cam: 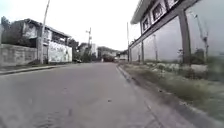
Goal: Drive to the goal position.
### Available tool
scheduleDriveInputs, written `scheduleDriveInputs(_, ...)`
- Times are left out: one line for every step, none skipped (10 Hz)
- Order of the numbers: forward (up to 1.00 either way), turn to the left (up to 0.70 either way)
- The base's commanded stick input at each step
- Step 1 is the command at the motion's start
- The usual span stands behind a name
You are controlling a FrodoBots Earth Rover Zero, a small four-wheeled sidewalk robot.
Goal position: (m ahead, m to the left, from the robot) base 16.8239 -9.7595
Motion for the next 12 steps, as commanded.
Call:
scheduleDriveInputs(1.0, 0.0)
scheduleDriveInputs(1.0, 0.0)
scheduleDriveInputs(1.0, 0.0)
scheduleDriveInputs(1.0, 0.05)
scheduleDriveInputs(1.0, 0.07)
scheduleDriveInputs(1.0, -0.06)
scheduleDriveInputs(1.0, -0.22)
scheduleDriveInputs(1.0, -0.3)
scheduleDriveInputs(1.0, -0.39)
scheduleDriveInputs(1.0, 0.05)
scheduleDriveInputs(1.0, 0.06)
scheduleDriveInputs(1.0, 0.0)
